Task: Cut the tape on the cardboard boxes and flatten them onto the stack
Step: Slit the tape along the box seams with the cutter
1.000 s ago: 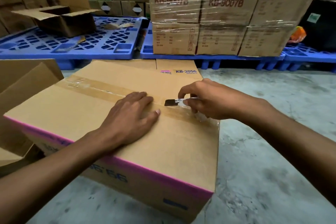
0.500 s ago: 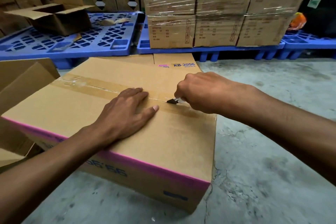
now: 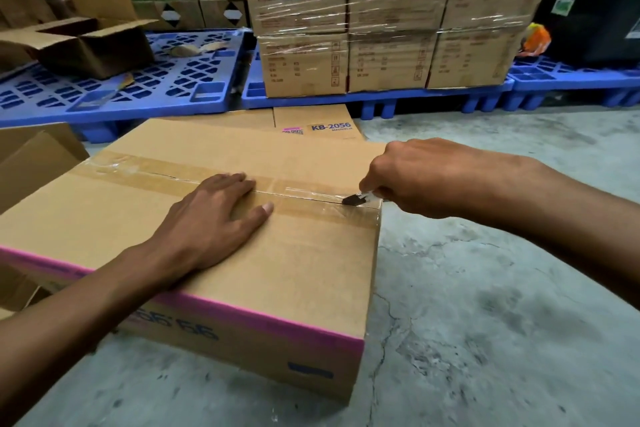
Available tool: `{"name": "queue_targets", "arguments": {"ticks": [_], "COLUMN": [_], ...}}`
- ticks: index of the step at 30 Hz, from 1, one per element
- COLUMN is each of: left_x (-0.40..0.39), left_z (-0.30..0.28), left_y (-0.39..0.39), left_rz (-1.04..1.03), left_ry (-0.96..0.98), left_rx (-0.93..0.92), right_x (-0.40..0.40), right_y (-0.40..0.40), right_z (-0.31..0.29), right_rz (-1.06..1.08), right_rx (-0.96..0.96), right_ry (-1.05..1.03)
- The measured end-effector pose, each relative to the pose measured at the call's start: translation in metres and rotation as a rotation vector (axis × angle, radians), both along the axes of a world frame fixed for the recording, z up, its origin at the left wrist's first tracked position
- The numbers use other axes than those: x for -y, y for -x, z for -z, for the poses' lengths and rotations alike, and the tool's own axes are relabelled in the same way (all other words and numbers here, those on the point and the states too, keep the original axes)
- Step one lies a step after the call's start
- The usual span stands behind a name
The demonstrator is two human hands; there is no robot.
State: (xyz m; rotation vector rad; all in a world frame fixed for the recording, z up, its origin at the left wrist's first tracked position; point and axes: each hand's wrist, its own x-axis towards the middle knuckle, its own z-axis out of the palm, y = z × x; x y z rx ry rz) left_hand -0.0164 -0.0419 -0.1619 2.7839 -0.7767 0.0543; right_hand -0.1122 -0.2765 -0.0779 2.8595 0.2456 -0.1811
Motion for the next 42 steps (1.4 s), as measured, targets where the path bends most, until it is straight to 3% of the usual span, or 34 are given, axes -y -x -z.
{"name": "queue_targets", "arguments": {"ticks": [7, 11, 17, 20, 22, 26, 29, 34, 42], "left_x": [0.022, 0.059, 0.059, 0.058, 0.065, 0.086, 0.111, 0.148, 0.187], "left_z": [-0.014, 0.001, 0.008, 0.008, 0.006, -0.005, -0.013, -0.023, -0.031], "left_y": [0.0, -0.006, -0.015, -0.014, -0.012, -0.003, 0.001, -0.007, -0.023], "left_rz": [0.076, 0.199, 0.127, 0.12, 0.111, 0.097, 0.144, 0.017, -0.116], "left_ry": [-0.133, -0.132, -0.236, -0.253, -0.238, -0.171, -0.092, 0.013, -0.109], "left_rx": [0.063, -0.055, -0.108, -0.116, -0.113, -0.124, -0.139, -0.221, -0.161], "right_x": [0.003, 0.005, 0.035, 0.057, 0.071, 0.075, 0.064, 0.058, 0.052], "right_y": [0.011, 0.011, 0.024, 0.043, 0.053, 0.041, 0.03, 0.031, 0.033], "right_z": [-0.002, 0.001, 0.001, 0.024, 0.041, 0.054, 0.061, 0.071, 0.073], "right_rz": [-0.008, -0.016, -0.003, 0.037, 0.119, 0.361, 0.484, 0.59, 0.608], "right_rx": [0.046, 0.04, 0.069, -0.08, -0.055, 0.222, 0.268, 0.242, 0.249], "right_ry": [0.012, 0.003, 0.041, 0.159, 0.001, -0.649, -0.934, -1.13, -1.17]}}
